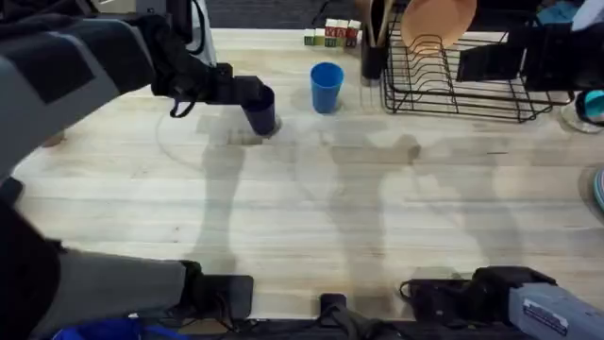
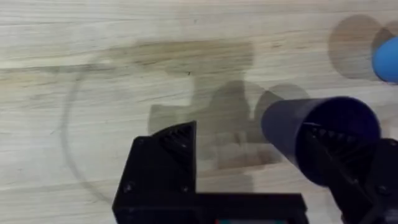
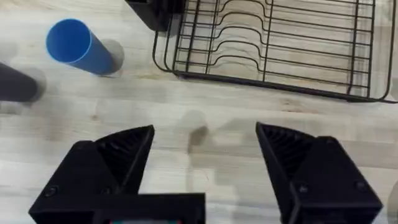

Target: Pick up the cup on the table and put them onto the rack.

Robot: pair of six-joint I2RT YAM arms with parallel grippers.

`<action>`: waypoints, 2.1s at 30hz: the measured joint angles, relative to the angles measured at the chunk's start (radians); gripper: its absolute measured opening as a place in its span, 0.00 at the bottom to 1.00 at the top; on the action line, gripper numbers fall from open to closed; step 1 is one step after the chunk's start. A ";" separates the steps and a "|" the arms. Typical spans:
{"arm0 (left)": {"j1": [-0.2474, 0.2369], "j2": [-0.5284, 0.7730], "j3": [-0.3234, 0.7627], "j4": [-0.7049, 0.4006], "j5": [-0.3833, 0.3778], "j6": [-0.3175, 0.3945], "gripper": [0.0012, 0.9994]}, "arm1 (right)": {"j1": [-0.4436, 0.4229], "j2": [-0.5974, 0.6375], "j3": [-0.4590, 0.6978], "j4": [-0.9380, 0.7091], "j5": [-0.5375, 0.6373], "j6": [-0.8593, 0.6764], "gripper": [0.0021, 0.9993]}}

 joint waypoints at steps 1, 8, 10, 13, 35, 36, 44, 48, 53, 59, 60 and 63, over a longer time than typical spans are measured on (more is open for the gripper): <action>0.000 0.011 0.000 0.006 0.000 -0.001 0.97 | 0.000 0.000 0.000 0.000 0.000 0.000 1.00; 0.000 0.028 0.000 0.023 0.022 -0.007 0.40 | 0.000 0.000 0.000 0.000 0.000 0.000 1.00; 0.000 0.028 0.000 0.023 0.038 -0.008 0.19 | 0.000 0.000 0.000 0.000 0.000 0.000 1.00; 0.000 0.028 0.000 0.025 0.064 -0.007 0.04 | 0.000 0.000 0.000 0.000 0.000 0.000 1.00; -0.314 -0.158 0.197 -0.002 0.265 -0.029 0.04 | 0.000 0.000 0.000 0.008 0.000 -0.006 1.00; -0.333 -0.157 0.210 -0.001 0.265 -0.029 0.04 | 0.000 0.000 0.000 0.009 0.000 -0.008 1.00; -0.458 -0.100 0.350 0.000 0.241 -0.029 0.04 | 0.000 0.000 0.000 0.010 0.000 -0.013 1.00; -0.503 -0.018 0.414 0.035 0.229 -0.029 0.04 | 0.000 0.000 0.000 -0.004 0.000 -0.015 1.00; -0.551 0.098 0.462 0.094 0.227 -0.029 0.04 | 0.000 0.000 0.000 -0.024 0.000 -0.016 1.00; -0.580 0.210 0.473 0.208 0.227 -0.038 0.04 | 0.000 0.000 0.000 -0.040 0.000 -0.016 1.00; -0.580 0.225 0.473 0.228 0.227 -0.043 0.04 | 0.000 0.000 0.000 -0.042 0.000 -0.016 1.00; -0.580 0.258 0.473 0.277 0.226 -0.058 0.04 | 0.000 0.000 0.000 -0.045 0.000 -0.016 1.00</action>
